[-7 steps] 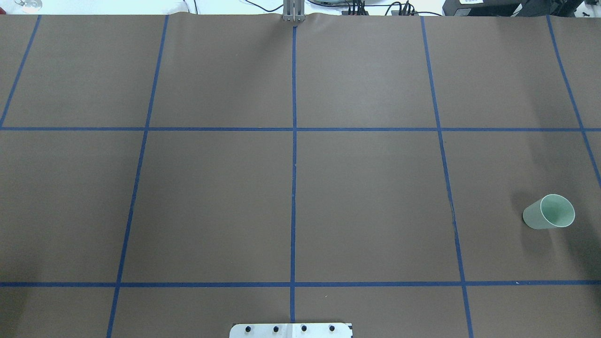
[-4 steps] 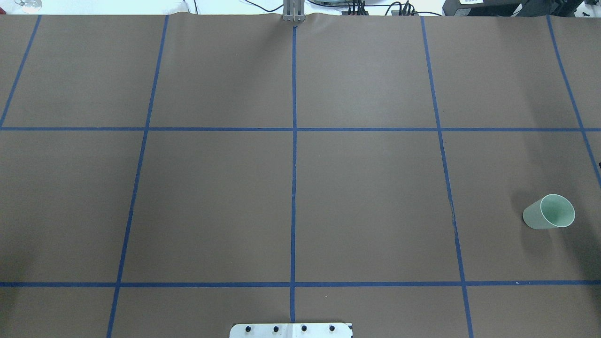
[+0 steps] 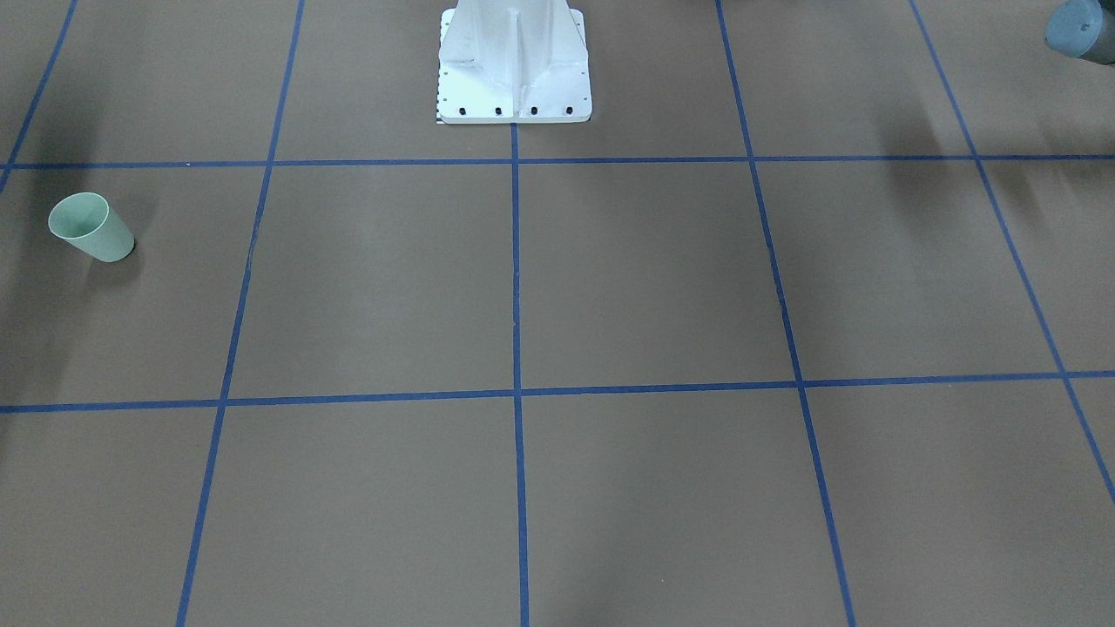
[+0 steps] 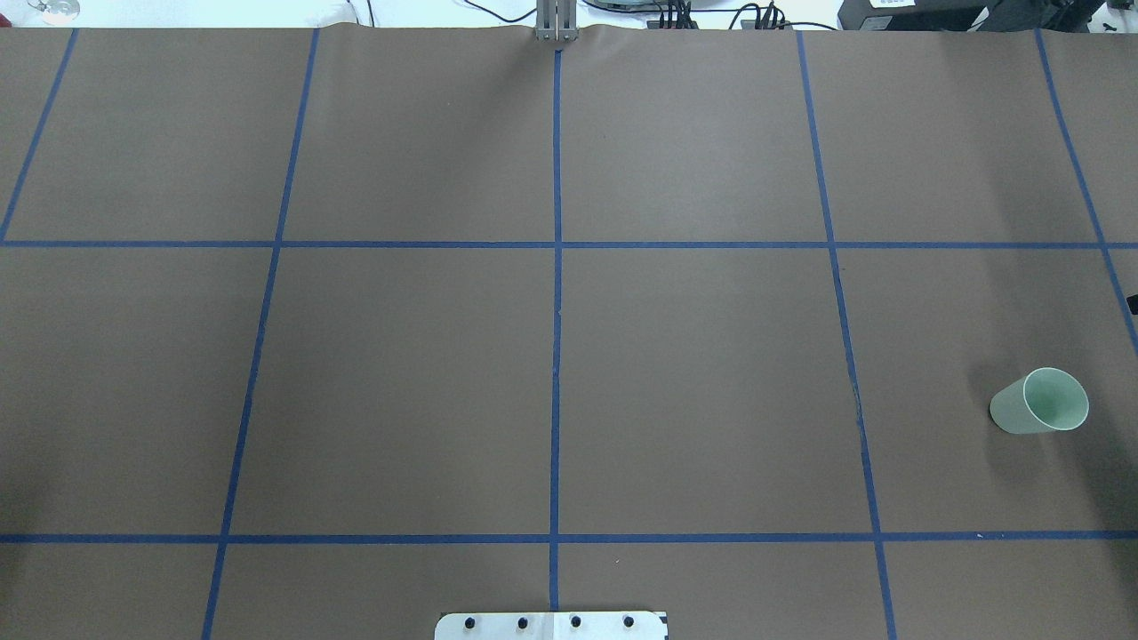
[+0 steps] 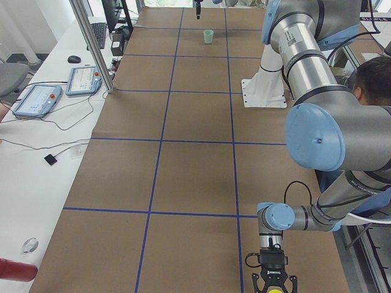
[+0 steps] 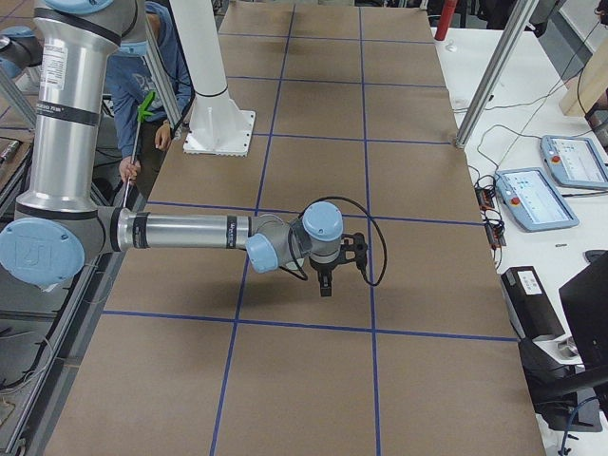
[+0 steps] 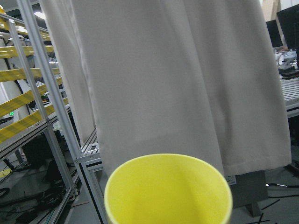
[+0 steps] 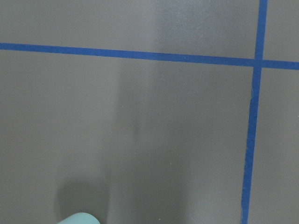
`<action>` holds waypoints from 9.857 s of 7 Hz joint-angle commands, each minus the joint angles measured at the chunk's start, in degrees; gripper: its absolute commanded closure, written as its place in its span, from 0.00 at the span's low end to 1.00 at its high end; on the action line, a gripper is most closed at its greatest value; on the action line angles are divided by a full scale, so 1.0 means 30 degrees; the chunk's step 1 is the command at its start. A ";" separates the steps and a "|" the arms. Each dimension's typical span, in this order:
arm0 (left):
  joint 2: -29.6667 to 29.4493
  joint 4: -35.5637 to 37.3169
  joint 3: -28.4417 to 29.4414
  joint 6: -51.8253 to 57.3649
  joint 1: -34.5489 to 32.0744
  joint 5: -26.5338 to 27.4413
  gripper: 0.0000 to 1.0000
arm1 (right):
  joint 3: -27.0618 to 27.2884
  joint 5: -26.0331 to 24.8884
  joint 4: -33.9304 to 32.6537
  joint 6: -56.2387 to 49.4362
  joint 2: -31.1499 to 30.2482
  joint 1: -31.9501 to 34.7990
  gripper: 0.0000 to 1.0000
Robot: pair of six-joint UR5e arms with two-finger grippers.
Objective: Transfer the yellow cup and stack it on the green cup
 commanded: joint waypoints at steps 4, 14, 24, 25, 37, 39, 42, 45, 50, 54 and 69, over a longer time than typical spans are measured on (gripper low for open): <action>-0.1267 -0.0160 -0.0338 -0.1269 -0.2706 0.4051 1.00 | -0.2468 0.0041 -0.0007 0.0025 0.2025 0.0001 0.00; -0.9067 -0.0737 0.1567 1.6495 -1.5690 1.0023 1.00 | -0.2410 0.0743 -0.0007 0.0055 0.1968 0.0001 0.00; -2.4409 -1.4655 0.2914 3.6830 -1.0597 0.7141 1.00 | -0.1474 0.1947 -0.0152 0.0025 0.5886 -0.1606 0.00; -2.5118 -1.5357 0.2973 3.8584 -0.9957 0.6641 1.00 | -0.1415 0.1104 -0.0153 -0.0004 0.6763 -0.2423 0.00; -2.8645 -1.9517 0.3823 4.6853 -0.8547 -0.2738 1.00 | -0.0095 0.1381 -0.3493 1.1392 1.4477 -0.7851 0.02; -2.8175 -2.0370 0.3736 4.6952 -0.8135 -0.2709 1.00 | -0.0067 0.2731 -0.3493 1.1683 1.4388 -0.7938 0.02; -2.8260 -2.0784 0.3677 4.6981 -0.7490 -0.2709 1.00 | -0.0154 0.2649 -0.3464 1.1832 1.4447 -0.8755 0.02; -2.8376 -2.0726 0.3647 4.6923 -0.7022 -0.2709 1.00 | -0.0213 0.2445 -0.3406 1.2035 1.4448 -0.9546 0.04; -2.8494 -2.0726 0.3383 4.6922 -0.6962 -0.2006 1.00 | -0.0008 0.2036 -0.3288 1.2066 1.3980 -0.9843 0.26; -2.8875 -2.0433 0.3413 4.6864 -0.6670 -0.1861 1.00 | 0.0021 0.1946 -0.3259 1.2037 1.4212 -1.0135 0.49; -2.8759 -2.0315 0.3237 4.6718 -0.6347 0.0302 0.01 | 0.3705 0.1101 -0.3464 1.3929 0.9302 -0.7009 1.00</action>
